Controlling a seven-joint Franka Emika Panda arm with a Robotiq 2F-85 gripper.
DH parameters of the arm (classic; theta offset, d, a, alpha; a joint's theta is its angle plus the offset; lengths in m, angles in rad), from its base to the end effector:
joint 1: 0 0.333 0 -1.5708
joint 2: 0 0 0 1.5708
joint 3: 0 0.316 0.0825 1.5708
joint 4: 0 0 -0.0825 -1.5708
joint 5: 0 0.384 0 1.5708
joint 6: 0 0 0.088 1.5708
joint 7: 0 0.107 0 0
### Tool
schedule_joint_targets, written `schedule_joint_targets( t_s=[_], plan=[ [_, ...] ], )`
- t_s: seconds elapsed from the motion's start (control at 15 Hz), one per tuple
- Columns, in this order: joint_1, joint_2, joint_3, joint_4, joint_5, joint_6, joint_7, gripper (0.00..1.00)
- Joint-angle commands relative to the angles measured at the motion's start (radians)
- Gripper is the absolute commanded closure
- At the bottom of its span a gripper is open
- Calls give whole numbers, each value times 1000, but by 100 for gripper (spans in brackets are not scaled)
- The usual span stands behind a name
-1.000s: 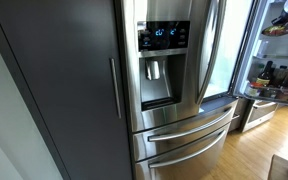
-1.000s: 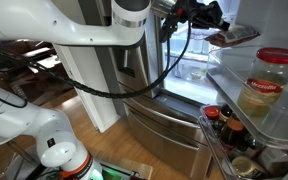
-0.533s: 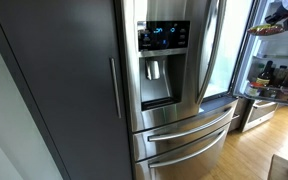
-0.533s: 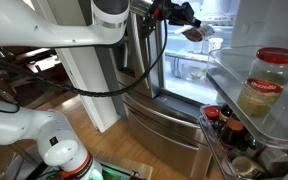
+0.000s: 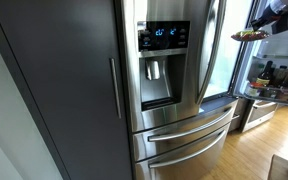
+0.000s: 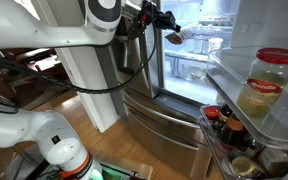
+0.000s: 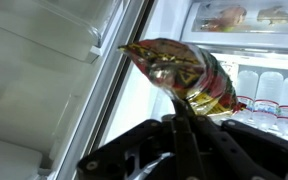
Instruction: Remove the snack pack from the door compartment and put it in the fridge
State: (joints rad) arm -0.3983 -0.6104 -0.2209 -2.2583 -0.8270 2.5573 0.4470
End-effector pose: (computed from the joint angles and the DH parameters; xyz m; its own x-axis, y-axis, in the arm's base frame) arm 0.3309 -0.2574 0.6847 0.5637 -0.1773 0.8067 -0.6742 -0.6630 0.3254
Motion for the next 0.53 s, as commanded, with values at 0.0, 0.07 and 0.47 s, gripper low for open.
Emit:
schedule_joint_targets(
  t_s=[0.0, 0.07, 0.47],
  plan=[
    [-29, 4, 19, 1, 22, 8, -16, 99],
    [-31, 4, 19, 1, 22, 8, -15, 99],
    [-18, 20, 20, 1, 35, 12, -20, 100]
  ],
)
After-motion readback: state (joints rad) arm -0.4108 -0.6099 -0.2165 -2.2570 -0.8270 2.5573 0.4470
